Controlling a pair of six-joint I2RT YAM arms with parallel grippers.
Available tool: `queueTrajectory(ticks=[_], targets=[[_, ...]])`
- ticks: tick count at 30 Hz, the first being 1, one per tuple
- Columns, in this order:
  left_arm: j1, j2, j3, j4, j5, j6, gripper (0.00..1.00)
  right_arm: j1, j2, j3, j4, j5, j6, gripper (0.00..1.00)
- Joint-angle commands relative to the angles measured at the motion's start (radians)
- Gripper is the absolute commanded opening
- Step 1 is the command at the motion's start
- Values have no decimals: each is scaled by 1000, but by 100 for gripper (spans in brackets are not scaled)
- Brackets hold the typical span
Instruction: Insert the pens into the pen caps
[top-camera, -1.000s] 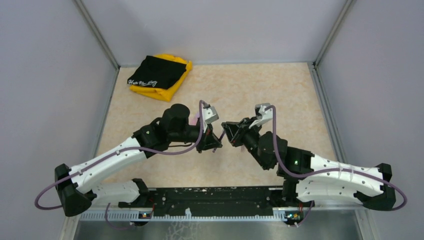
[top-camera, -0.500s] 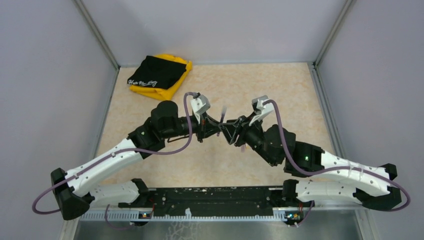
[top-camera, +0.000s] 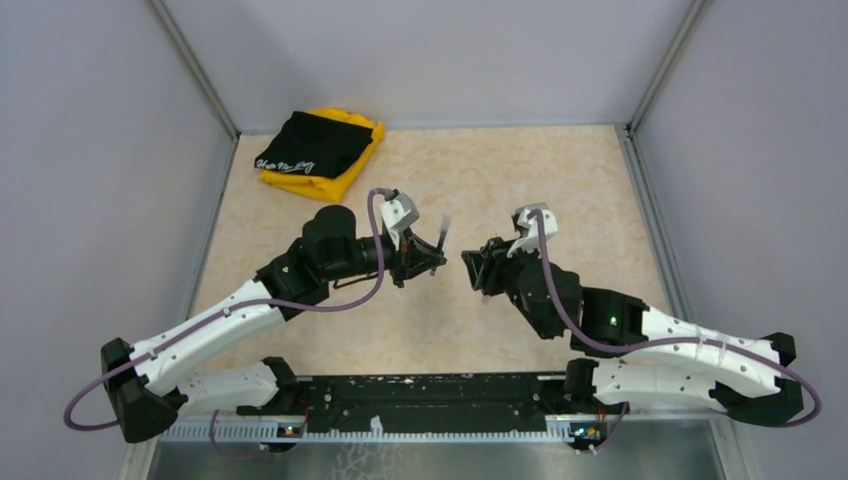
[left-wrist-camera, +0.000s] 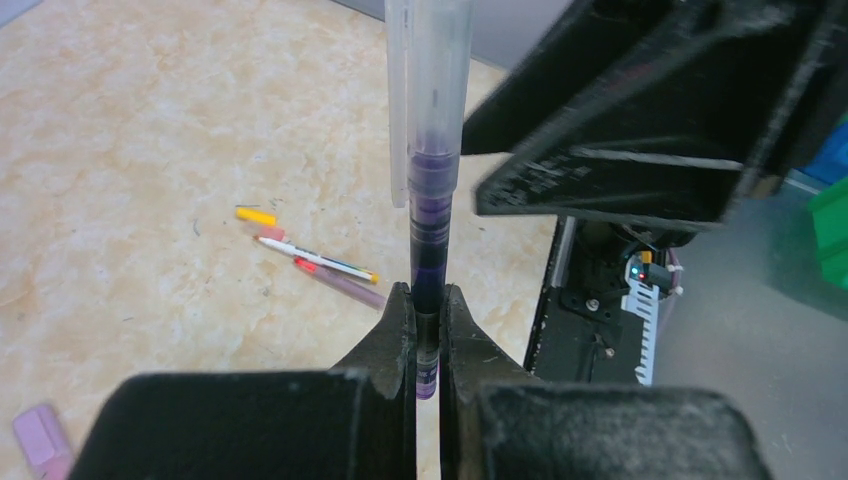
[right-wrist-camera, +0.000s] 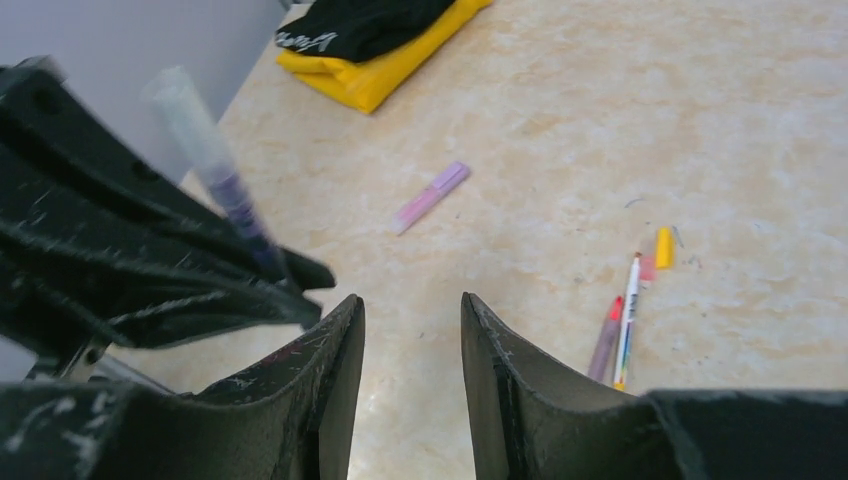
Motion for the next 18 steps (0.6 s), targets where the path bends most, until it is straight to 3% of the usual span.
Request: queueTrajectory(ticks=[1, 7, 18], targets=[[4, 19, 17, 20, 140, 23, 0, -83, 53, 97, -38, 23, 14, 39], [4, 48, 37, 1, 211, 33, 0, -196, 49, 100, 90, -153, -39, 39], [4, 60, 39, -5, 210, 39, 0, -201, -7, 41, 235, -285, -69, 39]])
